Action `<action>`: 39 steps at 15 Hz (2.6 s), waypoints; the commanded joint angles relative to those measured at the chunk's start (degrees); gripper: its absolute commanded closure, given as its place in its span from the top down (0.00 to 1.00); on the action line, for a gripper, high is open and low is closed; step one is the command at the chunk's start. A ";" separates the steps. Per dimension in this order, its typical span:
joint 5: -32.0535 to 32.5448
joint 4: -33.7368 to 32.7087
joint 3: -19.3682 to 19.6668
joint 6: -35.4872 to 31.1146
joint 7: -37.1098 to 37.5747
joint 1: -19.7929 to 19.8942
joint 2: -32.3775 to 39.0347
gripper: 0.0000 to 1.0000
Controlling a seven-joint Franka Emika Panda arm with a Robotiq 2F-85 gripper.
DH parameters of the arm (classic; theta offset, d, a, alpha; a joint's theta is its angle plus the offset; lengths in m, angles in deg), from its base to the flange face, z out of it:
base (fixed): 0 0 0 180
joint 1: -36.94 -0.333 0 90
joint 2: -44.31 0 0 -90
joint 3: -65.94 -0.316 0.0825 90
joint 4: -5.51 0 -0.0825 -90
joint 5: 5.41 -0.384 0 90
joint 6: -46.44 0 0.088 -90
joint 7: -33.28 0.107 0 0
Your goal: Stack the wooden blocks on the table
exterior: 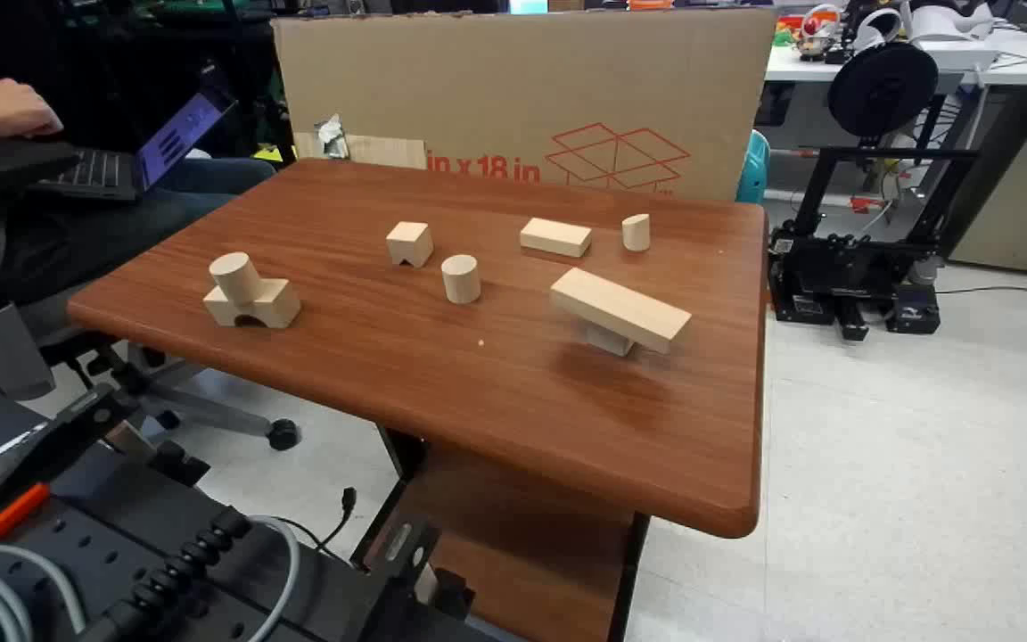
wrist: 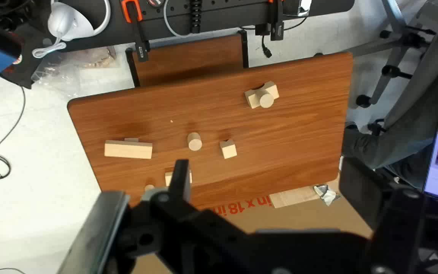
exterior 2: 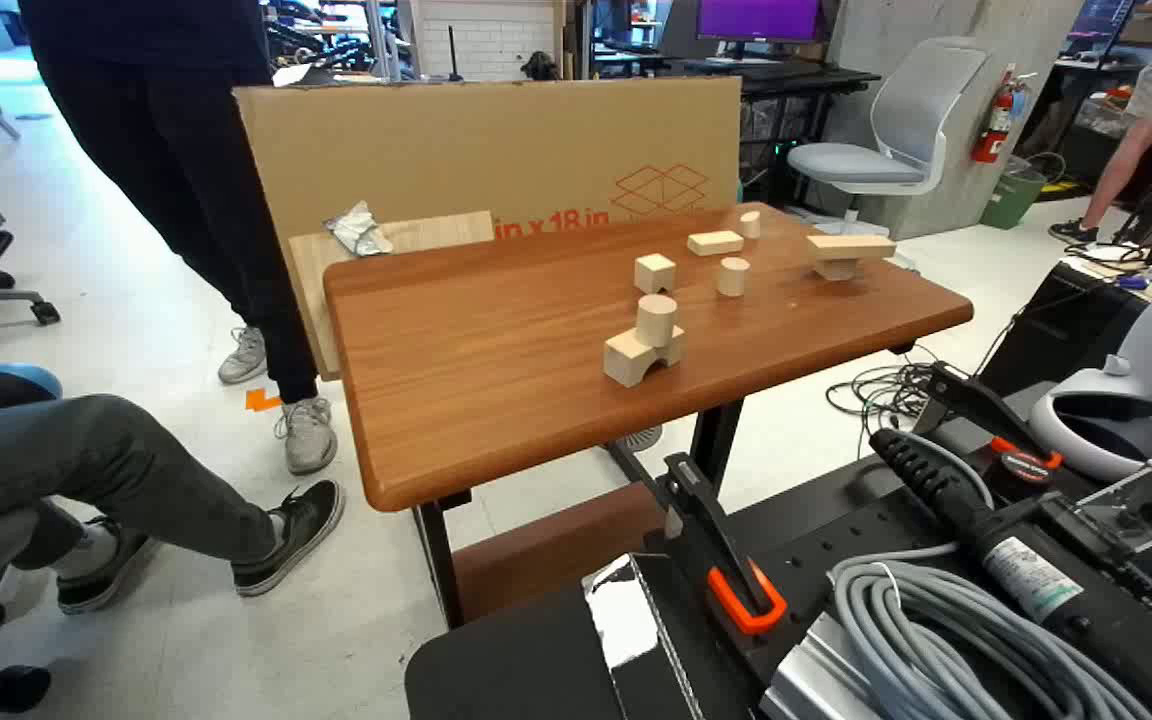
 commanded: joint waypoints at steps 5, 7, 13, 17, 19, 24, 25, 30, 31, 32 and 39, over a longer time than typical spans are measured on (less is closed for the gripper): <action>-0.58 -0.25 -0.64 0.11 -0.57 0.92 0.14 1.00; -0.58 -0.25 -0.64 0.11 -0.57 0.92 0.14 1.00; -0.46 -0.25 -1.06 -0.83 -0.19 0.90 0.84 1.00; 0.47 -1.37 -1.27 -6.53 -1.79 0.12 9.40 1.00; 0.89 -2.65 -1.89 -9.14 -1.70 0.11 15.43 1.00; 1.32 -5.57 -4.79 -17.60 -1.12 -0.61 31.69 1.00; 1.38 -6.85 -5.35 -19.10 -0.78 -0.64 35.32 1.00; 0.66 -13.14 -6.69 -22.59 -2.05 -0.89 49.91 1.00; 0.71 -14.62 -6.97 -22.66 -1.69 -0.83 52.16 1.00; 0.69 -16.28 -7.25 -22.44 -1.84 -0.83 54.51 1.00; 3.04 -25.44 -8.31 -22.68 -1.10 -1.02 66.60 1.00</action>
